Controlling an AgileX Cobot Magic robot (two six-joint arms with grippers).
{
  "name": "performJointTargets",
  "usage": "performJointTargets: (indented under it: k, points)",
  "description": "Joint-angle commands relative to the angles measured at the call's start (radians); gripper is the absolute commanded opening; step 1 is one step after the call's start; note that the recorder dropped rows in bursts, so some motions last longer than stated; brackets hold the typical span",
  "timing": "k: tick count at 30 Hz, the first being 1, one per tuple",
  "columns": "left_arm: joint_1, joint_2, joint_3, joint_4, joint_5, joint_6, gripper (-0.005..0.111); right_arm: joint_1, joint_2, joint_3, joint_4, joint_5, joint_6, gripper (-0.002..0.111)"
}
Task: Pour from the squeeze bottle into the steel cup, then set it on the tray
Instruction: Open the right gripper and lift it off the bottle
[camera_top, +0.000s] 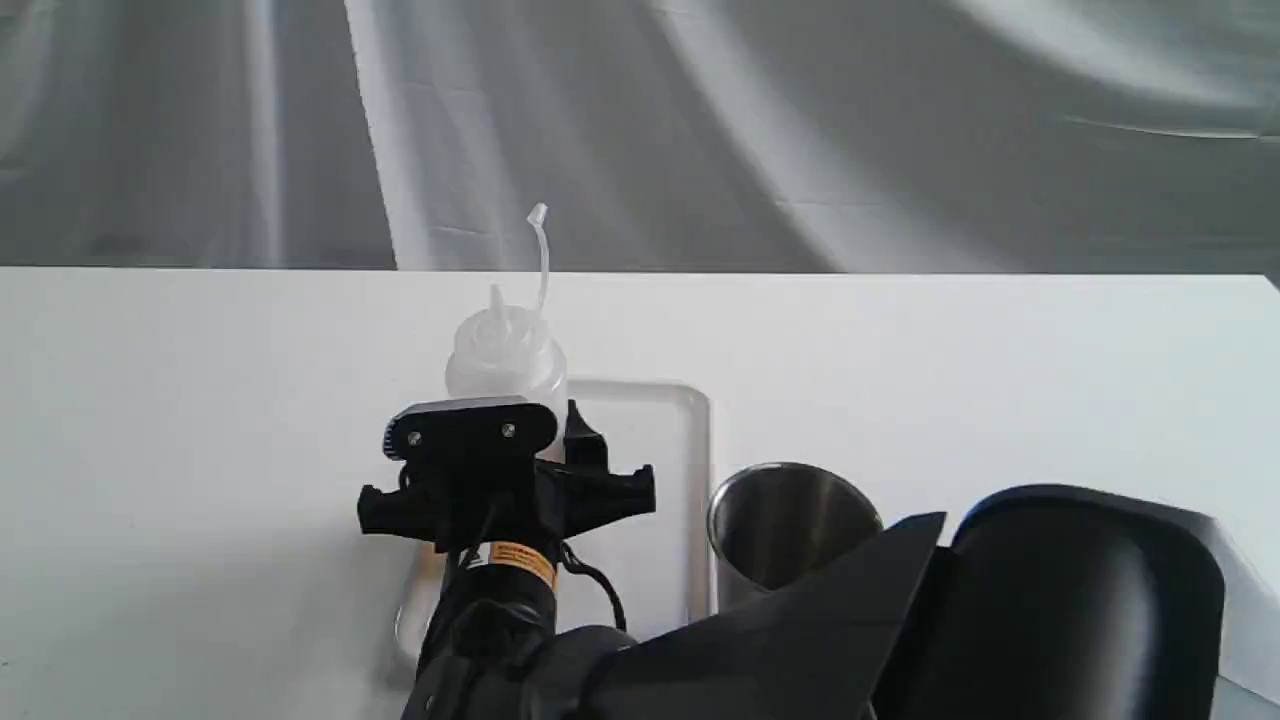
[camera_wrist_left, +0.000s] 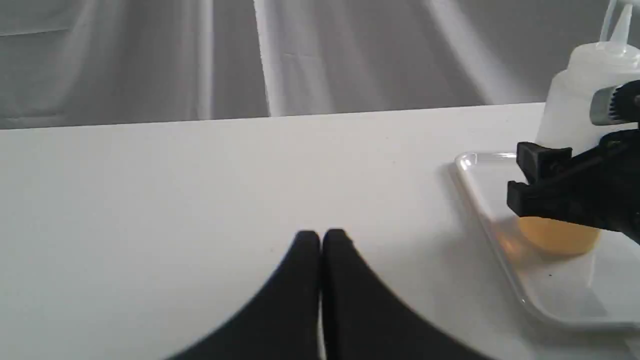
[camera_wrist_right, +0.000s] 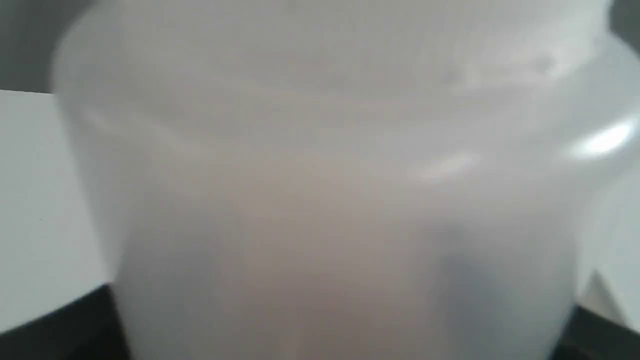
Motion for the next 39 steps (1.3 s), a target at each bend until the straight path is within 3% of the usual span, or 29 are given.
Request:
performJointTargets:
  k: [1,22,39]
  points:
    - [0.002,-0.003,0.004,-0.001,-0.008,-0.002,0.000,-0.010,-0.006,-0.006,-0.019,0.008,0.003,0.000]
    - [0.002,-0.003,0.004,-0.001,-0.008,-0.003,0.000,-0.008,0.002,-0.006,0.000,-0.023,0.006,0.000]
    - [0.002,-0.003,0.004,-0.001,-0.008,-0.003,0.000,-0.008,0.002,-0.006,0.020,-0.074,0.022,0.032]
